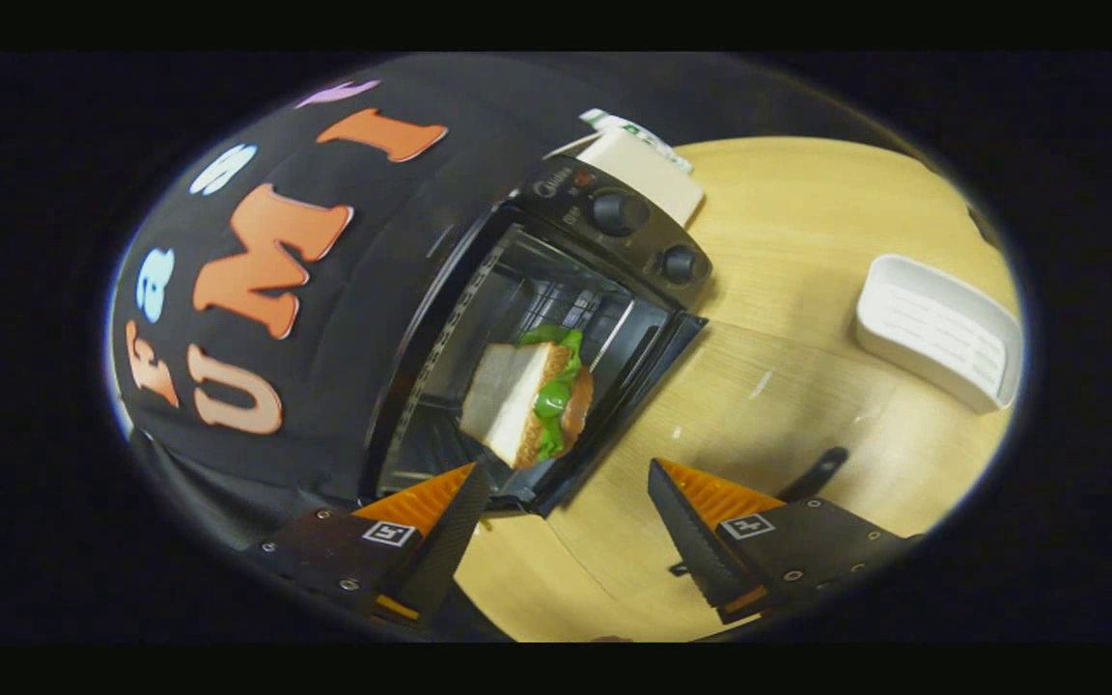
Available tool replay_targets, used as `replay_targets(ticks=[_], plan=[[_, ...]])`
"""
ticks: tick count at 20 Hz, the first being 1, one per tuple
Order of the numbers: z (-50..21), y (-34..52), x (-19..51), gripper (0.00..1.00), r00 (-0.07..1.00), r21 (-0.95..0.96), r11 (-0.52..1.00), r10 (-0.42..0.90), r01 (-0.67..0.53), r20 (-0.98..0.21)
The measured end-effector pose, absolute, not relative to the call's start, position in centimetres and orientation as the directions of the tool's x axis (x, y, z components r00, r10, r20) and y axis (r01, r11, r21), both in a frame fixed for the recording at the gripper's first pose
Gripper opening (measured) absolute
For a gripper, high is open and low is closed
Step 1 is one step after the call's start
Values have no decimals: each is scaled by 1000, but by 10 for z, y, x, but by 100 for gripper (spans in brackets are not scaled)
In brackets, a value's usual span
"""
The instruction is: Open the toaster oven, put the food inside, and close the toaster oven door.
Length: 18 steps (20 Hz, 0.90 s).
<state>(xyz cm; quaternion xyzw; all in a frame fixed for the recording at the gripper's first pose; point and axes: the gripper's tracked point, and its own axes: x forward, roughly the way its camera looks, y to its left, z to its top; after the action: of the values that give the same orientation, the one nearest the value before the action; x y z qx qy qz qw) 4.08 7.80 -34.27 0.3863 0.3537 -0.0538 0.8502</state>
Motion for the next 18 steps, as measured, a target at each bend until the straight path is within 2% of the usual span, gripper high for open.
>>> replay_targets(ticks=[4,9,12,18], plan=[[-350,65,-7,98,730,441,863,135,245,-670],[-374,43,-49,99,713,199,970,42,139,-700],[-388,39,-58,99,725,62,997,13,41,-689],[-424,44,-58,99,694,-57,995,19,-86,-720]])
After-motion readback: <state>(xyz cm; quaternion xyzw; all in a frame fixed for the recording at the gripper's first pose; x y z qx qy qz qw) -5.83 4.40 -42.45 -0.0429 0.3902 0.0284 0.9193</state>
